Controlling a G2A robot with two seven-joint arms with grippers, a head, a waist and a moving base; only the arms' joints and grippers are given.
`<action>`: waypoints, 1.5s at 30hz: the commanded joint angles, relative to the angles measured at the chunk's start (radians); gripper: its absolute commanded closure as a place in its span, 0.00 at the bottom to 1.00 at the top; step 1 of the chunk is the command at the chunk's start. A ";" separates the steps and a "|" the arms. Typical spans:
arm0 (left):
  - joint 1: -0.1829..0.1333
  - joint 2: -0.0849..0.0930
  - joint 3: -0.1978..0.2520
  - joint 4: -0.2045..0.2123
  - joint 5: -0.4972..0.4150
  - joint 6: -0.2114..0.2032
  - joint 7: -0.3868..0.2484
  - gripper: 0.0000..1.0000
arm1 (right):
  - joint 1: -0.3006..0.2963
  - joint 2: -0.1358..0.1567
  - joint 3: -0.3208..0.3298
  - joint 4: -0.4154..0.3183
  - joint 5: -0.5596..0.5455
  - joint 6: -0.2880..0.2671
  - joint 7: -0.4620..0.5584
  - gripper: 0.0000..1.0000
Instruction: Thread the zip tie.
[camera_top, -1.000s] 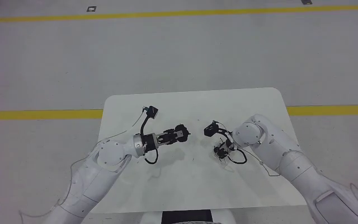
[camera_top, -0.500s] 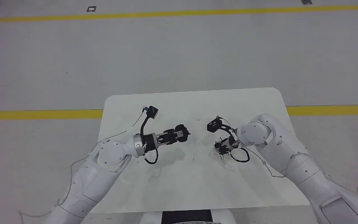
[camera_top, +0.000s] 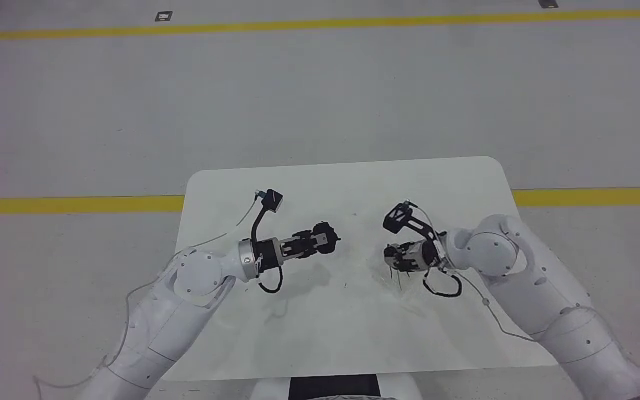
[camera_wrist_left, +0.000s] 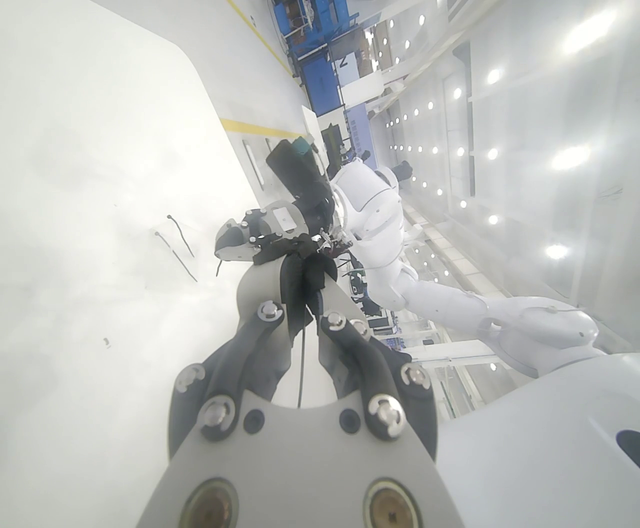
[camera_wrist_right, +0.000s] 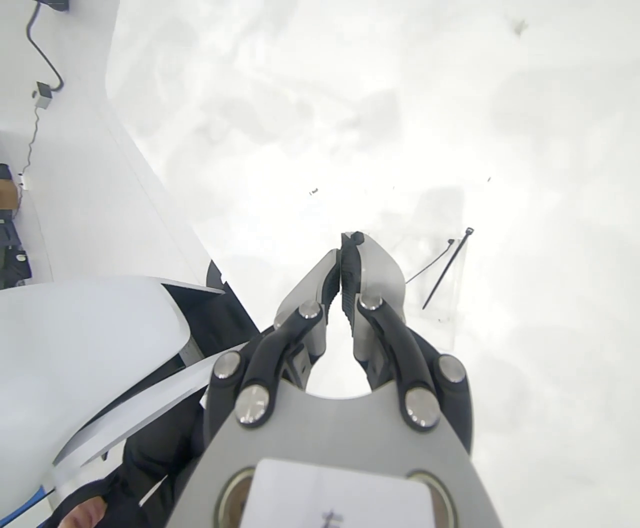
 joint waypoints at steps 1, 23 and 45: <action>0.000 0.000 0.000 0.000 0.000 0.000 0.000 1.00 | 0.001 0.000 -0.001 0.001 0.000 0.000 0.001 1.00; 0.000 0.000 0.000 0.000 0.000 0.000 0.000 1.00 | -0.141 0.031 0.106 -0.195 0.044 0.000 -0.510 1.00; 0.000 0.000 0.000 0.000 0.000 0.000 0.000 1.00 | -0.219 0.043 0.102 -0.282 -0.107 0.018 -0.839 1.00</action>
